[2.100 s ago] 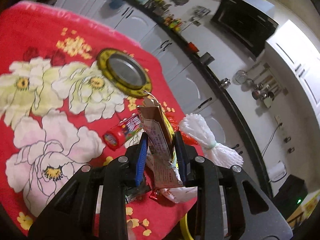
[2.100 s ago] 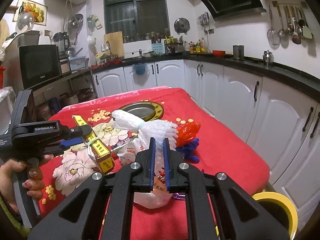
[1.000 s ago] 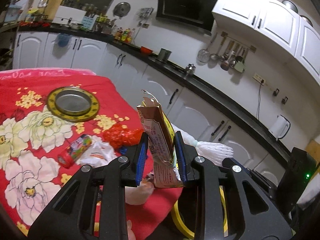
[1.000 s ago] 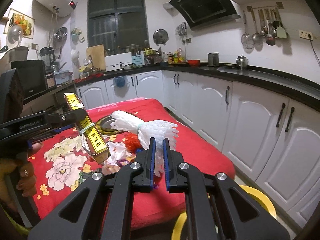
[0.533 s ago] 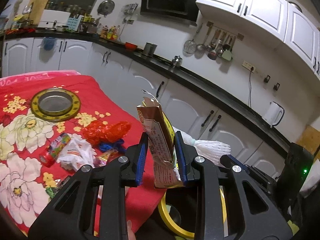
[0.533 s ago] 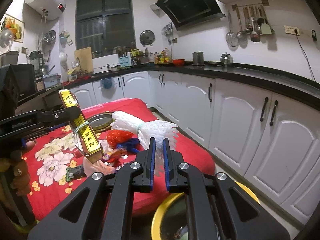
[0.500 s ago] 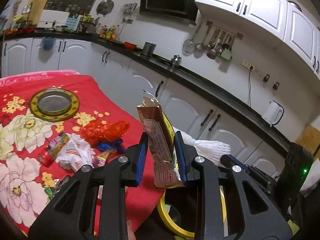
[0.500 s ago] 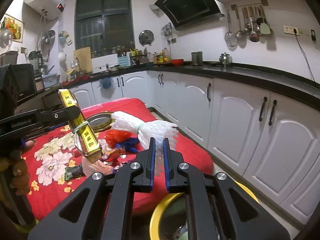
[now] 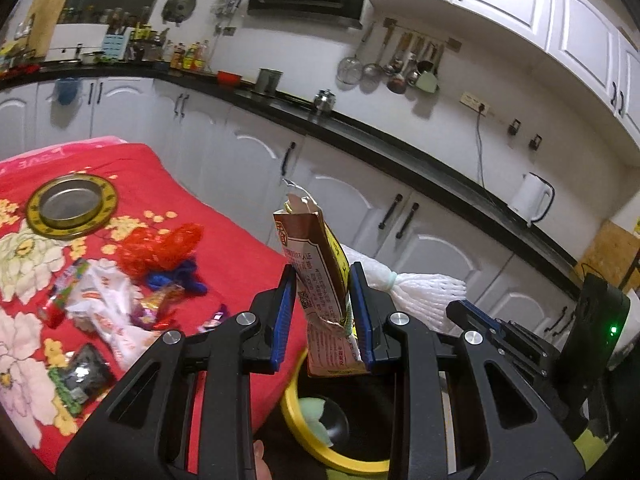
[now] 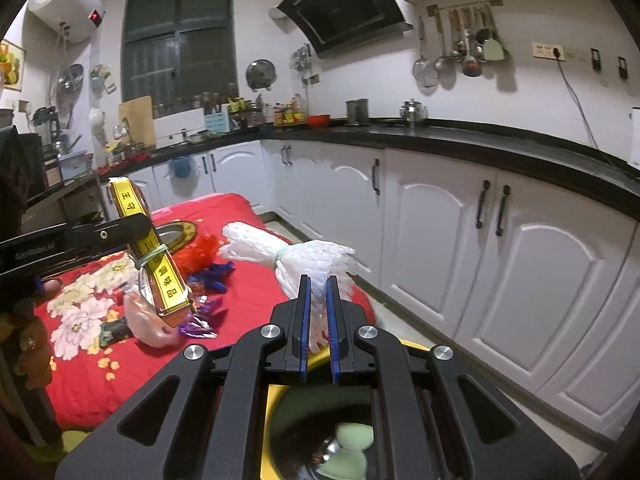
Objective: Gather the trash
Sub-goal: 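Carry the snack packet and white mesh bag with both tools over the bin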
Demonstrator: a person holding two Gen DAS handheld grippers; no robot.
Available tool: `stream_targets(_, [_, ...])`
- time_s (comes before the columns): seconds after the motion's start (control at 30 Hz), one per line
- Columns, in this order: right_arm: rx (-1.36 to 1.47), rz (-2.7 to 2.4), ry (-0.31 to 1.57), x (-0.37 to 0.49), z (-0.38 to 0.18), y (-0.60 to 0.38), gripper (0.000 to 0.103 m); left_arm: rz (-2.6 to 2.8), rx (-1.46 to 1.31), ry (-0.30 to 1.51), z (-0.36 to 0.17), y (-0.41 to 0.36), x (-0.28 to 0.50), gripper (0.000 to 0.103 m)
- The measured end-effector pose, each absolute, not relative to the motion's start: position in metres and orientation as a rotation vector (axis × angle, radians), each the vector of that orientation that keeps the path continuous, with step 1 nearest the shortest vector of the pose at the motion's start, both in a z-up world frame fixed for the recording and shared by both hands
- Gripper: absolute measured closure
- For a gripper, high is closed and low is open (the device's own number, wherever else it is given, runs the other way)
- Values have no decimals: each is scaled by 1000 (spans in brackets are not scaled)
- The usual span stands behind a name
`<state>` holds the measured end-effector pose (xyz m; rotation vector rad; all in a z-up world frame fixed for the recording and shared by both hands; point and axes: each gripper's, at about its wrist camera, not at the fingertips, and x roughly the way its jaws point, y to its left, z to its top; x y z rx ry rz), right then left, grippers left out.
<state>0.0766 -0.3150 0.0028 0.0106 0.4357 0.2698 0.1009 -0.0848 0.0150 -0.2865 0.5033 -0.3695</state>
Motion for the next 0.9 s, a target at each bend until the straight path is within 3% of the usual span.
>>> stream_targets(0.9, [8, 82, 589, 67, -56, -387, 95, -545, -203, 653, -39, -176, 120, 82])
